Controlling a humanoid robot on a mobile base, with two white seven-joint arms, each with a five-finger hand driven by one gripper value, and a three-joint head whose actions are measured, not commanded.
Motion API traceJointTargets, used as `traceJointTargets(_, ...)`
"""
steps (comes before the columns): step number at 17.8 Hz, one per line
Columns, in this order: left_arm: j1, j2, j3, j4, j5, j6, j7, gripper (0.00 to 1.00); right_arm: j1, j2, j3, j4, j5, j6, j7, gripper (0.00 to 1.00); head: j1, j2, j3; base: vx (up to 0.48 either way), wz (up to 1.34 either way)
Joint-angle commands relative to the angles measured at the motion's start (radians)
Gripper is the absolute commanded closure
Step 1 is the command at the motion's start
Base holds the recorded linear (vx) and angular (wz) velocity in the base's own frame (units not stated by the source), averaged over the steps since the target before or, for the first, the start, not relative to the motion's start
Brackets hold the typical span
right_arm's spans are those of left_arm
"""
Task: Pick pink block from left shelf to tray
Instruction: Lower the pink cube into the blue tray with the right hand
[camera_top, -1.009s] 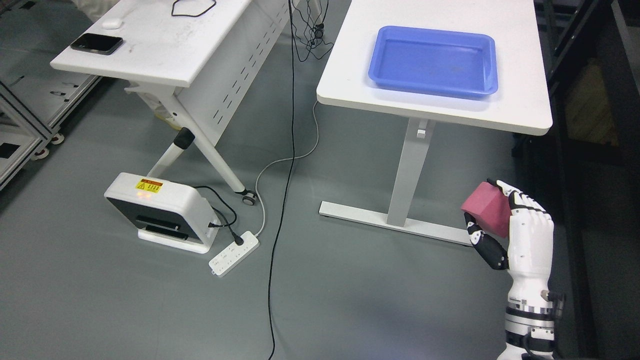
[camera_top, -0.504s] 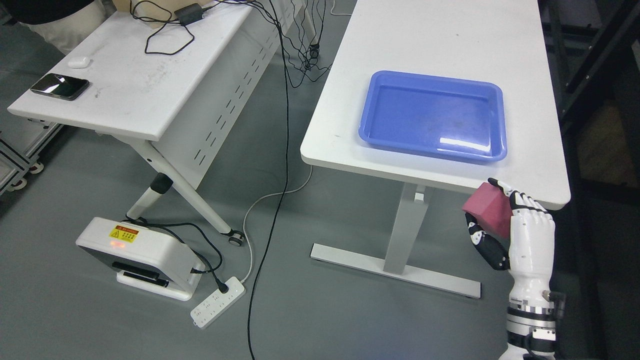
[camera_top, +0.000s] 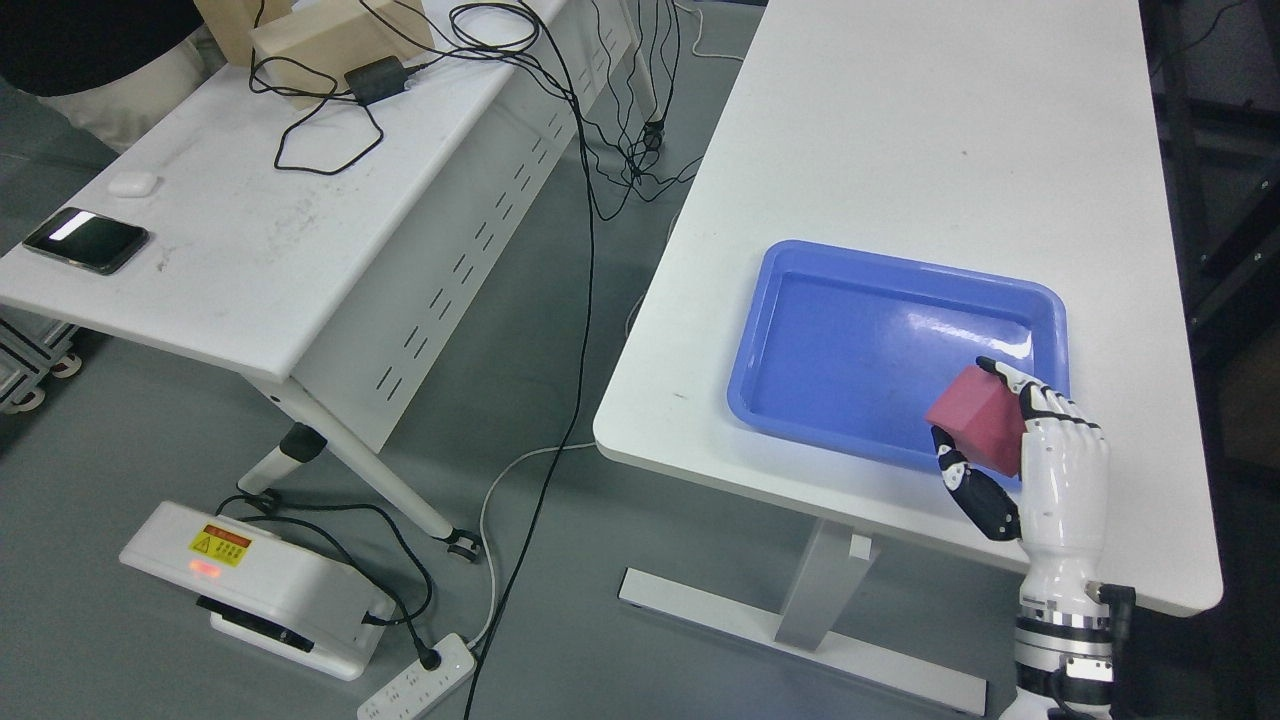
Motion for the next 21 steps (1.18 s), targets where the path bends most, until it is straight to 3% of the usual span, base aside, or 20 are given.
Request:
traceJointTargets(1,0.000,0.017,0.000,-0.017,0.008,0.001,0.000,0.00,-0.001,-0.002,-0.003,0.000,0.000,-0.015,0.000,0.97,0.0000,0.000,0.000,0.320,0.00)
traceJointTargets(6,-0.001,0.017,0.000,-0.017,0.008,0.001,0.000,0.00,-0.005,-0.006,0.002,0.000,0.000,-0.016,0.020,0.95,0.0000,0.000,0.000,0.281,-0.06)
traceJointTargets(8,0.000,0.017,0.000,-0.017,0.008,0.001,0.000,0.00,0.002,-0.005,0.005,0.000,0.000,-0.016,0.088,0.86,0.0000,0.000,0.000,0.249,-0.10)
traceJointTargets(17,0.000,0.017,0.000,-0.017,0.008,0.001,0.000,0.00,0.022,-0.008,0.002,0.000,-0.002,-0.005,0.221,0.85,0.0000,0.000,0.000,0.102,-0.05)
traceJointTargets(21,0.000,0.017,0.000,-0.017,0.008,0.001,0.000,0.00,0.022,-0.008,0.000,0.000,-0.002,-0.001,0.224,0.60,0.0000,0.000,0.000,0.006,0.00)
